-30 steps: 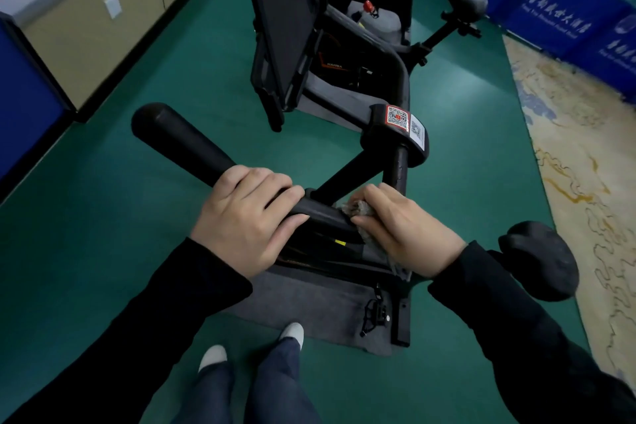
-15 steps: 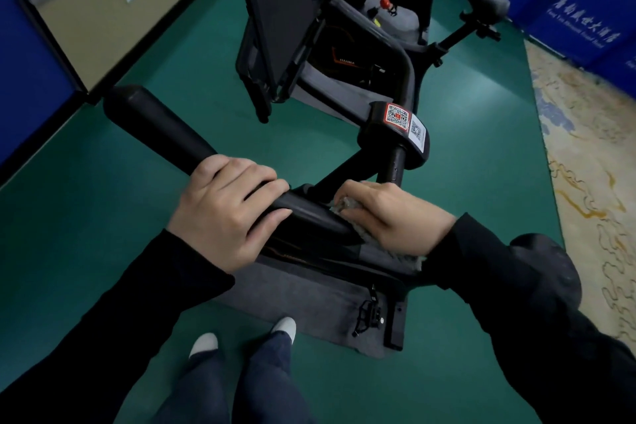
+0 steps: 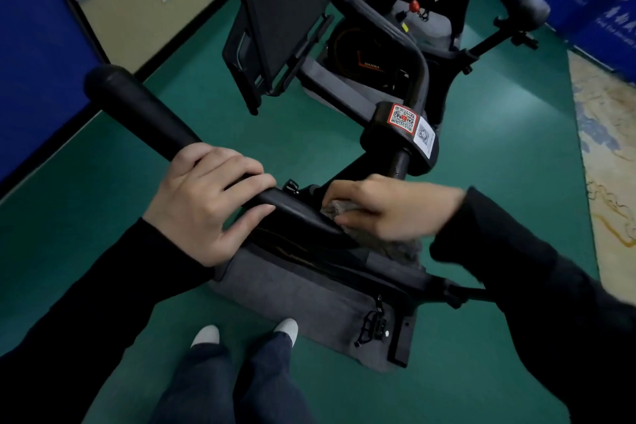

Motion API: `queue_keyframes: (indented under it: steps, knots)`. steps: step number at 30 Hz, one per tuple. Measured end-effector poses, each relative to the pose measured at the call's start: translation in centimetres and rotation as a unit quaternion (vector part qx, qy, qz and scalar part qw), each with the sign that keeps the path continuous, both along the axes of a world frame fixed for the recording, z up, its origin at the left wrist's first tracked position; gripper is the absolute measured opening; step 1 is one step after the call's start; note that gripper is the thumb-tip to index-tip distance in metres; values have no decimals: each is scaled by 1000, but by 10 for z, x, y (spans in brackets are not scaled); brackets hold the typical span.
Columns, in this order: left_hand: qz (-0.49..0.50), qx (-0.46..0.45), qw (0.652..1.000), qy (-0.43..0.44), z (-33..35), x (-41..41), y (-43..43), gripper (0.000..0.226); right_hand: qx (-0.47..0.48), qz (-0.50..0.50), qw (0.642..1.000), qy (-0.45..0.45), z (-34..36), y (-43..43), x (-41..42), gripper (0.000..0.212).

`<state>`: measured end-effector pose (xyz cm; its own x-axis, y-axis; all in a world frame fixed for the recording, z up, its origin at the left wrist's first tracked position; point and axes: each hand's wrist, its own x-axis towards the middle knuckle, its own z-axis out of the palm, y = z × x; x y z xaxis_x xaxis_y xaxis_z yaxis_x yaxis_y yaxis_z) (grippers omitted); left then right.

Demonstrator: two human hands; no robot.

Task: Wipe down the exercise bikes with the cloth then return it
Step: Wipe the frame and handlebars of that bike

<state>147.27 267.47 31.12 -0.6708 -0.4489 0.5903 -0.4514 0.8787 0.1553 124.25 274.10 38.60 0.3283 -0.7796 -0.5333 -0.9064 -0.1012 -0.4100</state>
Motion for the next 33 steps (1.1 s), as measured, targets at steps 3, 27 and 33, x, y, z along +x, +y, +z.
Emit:
queue_keyframes:
  steps: [3, 27, 33]
  knots:
    - [12, -5, 1000, -3, 2, -1, 2, 27, -111, -27, 993, -43, -17, 25, -4, 19]
    - [-14, 10, 1000, -13, -5, -59, 51, 32, -545, -534, 639, -103, -101, 88, 57, 36]
    - [-17, 10, 1000, -3, -5, -60, 51, 30, -521, -605, 559, -225, -99, 75, 36, 31]
